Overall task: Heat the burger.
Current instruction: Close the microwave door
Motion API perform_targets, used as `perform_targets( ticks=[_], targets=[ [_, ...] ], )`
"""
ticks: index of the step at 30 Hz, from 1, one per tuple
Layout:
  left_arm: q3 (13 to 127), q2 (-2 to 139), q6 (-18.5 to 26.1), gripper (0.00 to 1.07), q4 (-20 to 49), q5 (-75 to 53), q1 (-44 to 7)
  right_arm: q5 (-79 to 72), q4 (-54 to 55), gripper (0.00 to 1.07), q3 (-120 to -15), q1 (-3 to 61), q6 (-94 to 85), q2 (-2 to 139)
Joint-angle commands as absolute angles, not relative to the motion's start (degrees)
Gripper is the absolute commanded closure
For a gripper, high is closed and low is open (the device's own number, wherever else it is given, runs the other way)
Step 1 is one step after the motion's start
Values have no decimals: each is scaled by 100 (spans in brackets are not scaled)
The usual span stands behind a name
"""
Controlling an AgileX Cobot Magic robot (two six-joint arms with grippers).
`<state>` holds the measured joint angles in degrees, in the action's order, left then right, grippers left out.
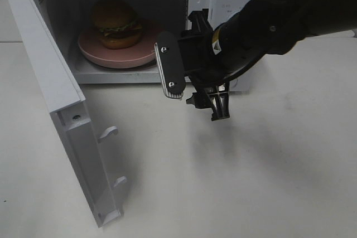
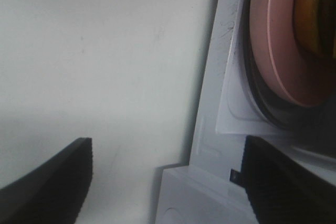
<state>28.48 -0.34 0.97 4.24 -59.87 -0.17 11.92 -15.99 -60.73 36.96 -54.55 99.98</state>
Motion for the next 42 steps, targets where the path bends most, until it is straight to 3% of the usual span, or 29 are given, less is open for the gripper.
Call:
perform_targets(
  ticks=[1,12,22,34,42],
  targets=[
    [2836,-172,115,9,470,-5936,11,1232,-1616,31,-5730,3673,-5002,9563],
    [2836,-172,115,9,470,-5936,11,1633,-1427,31,-4916,3673,-2773,8434],
    [2836,-172,115,9,470,-5936,11,3759,-1278,31,-4836,3673,-275,7334],
    [2836,-172,115,9,470,-5936,11,6343,-1255,31,-4836,3673,808,5964],
    [2836,-172,115,9,470,-5936,11,7156,-945,31,-4836,3673,814,4979]
  ],
)
